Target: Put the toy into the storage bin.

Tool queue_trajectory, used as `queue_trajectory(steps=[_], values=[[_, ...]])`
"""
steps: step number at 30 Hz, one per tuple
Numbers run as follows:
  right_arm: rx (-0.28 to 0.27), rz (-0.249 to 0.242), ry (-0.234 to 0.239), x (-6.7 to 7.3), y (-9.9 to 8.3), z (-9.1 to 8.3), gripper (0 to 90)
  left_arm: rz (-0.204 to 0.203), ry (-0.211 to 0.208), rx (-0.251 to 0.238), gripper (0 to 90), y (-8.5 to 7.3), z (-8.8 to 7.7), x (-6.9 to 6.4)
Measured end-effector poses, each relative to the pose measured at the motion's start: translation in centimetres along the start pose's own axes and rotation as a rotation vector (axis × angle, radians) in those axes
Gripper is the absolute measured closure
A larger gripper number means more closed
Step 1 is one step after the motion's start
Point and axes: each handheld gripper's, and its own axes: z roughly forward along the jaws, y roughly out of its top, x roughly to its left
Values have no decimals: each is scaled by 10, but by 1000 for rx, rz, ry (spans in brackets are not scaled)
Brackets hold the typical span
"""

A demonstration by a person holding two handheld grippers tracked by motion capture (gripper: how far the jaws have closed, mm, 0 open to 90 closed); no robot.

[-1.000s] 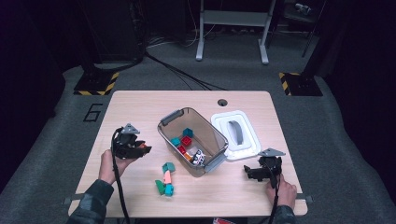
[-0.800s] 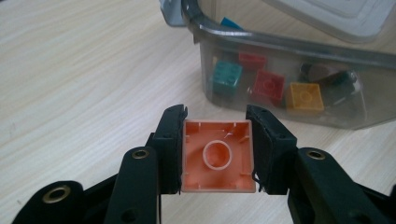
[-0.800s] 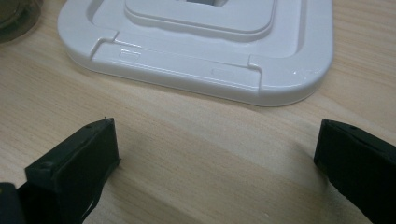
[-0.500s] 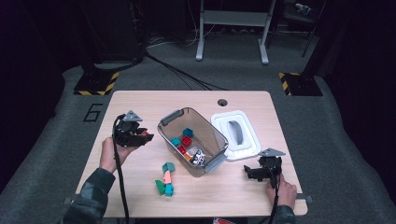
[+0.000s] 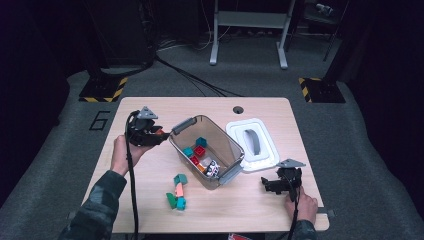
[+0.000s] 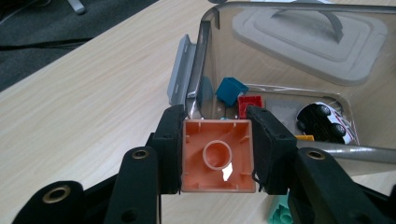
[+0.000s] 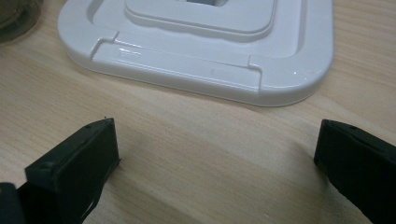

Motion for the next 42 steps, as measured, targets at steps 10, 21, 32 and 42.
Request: queue_trajectory(steps=[10,21,32,42], values=[[0,0,1,0,0,0,0,24,-16,-3,589,19,20,-14],[0,-1,1,0,0,0,0,41,-44,28,589,24,45,-20],[0,-1,1,0,0,0,0,32,-89,94,589,18,67,-26],[0,-1,2,0,0,0,0,38,-108,140,588,14,70,-24]])
